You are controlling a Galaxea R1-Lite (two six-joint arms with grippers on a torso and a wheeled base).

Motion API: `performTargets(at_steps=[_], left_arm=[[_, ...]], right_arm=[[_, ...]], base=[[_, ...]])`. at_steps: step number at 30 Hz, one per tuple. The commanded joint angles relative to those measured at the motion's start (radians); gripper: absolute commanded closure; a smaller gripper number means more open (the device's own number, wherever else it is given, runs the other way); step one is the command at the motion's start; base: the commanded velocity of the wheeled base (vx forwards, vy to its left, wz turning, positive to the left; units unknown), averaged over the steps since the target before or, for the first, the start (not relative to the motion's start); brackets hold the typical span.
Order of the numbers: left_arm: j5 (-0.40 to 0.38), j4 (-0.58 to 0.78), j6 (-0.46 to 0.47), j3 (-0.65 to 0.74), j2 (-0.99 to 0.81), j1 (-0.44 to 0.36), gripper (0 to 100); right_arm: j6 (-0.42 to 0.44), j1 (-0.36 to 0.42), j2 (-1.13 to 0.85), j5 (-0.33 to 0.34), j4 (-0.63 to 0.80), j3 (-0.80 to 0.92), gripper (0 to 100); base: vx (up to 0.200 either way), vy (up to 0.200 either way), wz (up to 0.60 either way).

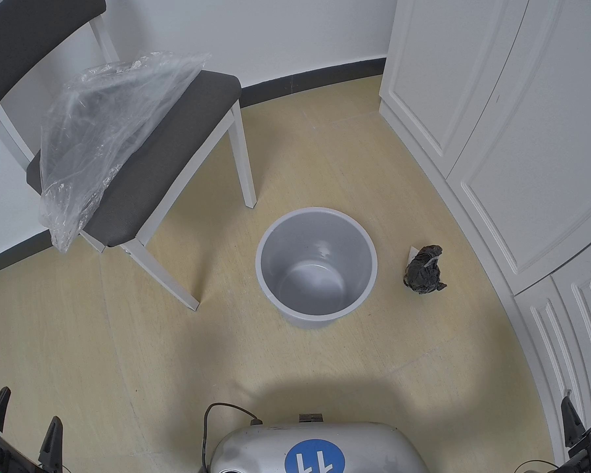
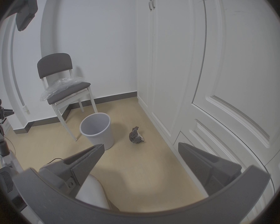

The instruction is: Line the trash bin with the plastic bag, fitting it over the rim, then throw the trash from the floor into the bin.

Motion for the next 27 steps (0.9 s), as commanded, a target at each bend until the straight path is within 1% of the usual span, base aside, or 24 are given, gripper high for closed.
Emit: performTargets(at_steps=[1,3,4,7,8,9,10,11,12,13,16,18,20,21,22,23,27], left_arm=[[0.009,0.005,-0.024,0.016,-0.016,0.001,0],[0.02,0.007,-0.047,0.016,-0.016,0.001,0],[0.038,0.007,-0.074,0.016,-0.016,0.001,0],[0.044,0.005,-0.087,0.016,-0.016,0.001,0],[0.044,0.005,-0.087,0.016,-0.016,0.001,0],[0.046,0.005,-0.088,0.016,-0.016,0.001,0],[0.046,0.005,-0.088,0.016,-0.016,0.001,0],[0.055,0.005,-0.09,0.016,-0.016,0.001,0],[0.061,0.004,-0.091,0.016,-0.016,0.001,0],[0.061,0.004,-0.09,0.016,-0.016,0.001,0],[0.061,0.004,-0.09,0.016,-0.016,0.001,0],[0.061,0.004,-0.09,0.016,-0.016,0.001,0],[0.061,0.002,-0.09,0.016,-0.016,0.001,0],[0.061,0.004,-0.091,0.016,-0.016,0.001,0],[0.063,0.004,-0.091,0.016,-0.016,0.001,0],[0.063,0.004,-0.096,0.016,-0.016,0.001,0],[0.066,0.004,-0.107,0.016,-0.016,0.001,0]], right_arm=[[0.004,0.0,-0.016,0.001,-0.002,0.016,0],[0.004,0.0,-0.016,0.001,-0.002,0.016,0],[0.004,0.0,-0.016,0.001,-0.002,0.016,0],[0.012,0.0,-0.016,0.002,-0.006,0.016,0],[0.036,0.001,-0.016,-0.002,-0.023,0.008,0],[0.093,0.001,-0.016,-0.002,-0.06,-0.01,0],[0.093,0.001,-0.016,-0.002,-0.06,-0.01,0],[0.233,0.001,-0.016,0.002,-0.128,-0.084,0],[0.274,0.001,-0.012,-0.001,-0.123,-0.13,0],[0.265,0.001,-0.009,-0.004,-0.114,-0.143,0],[0.193,0.0,0.011,-0.012,-0.079,-0.177,0],[0.176,0.001,0.053,-0.012,-0.074,-0.197,0],[0.176,0.0,0.074,-0.012,-0.075,-0.209,0],[0.176,0.0,0.148,-0.009,-0.083,-0.252,0],[0.176,0.0,0.148,-0.009,-0.083,-0.252,0],[0.184,0.0,0.208,-0.009,-0.086,-0.288,0],[0.179,0.001,0.235,-0.007,-0.088,-0.298,0]], base=[[0.0,0.0,0.0],[0.0,0.0,0.0],[0.0,0.0,0.0],[0.0,0.0,0.0],[0.0,0.0,0.0],[0.0,0.0,0.0],[0.0,0.0,0.0],[0.0,0.0,0.0],[0.0,0.0,0.0],[0.0,0.0,0.0],[0.0,0.0,0.0],[0.0,0.0,0.0],[0.0,0.0,0.0],[0.0,0.0,0.0],[0.0,0.0,0.0],[0.0,0.0,0.0],[0.0,0.0,0.0]])
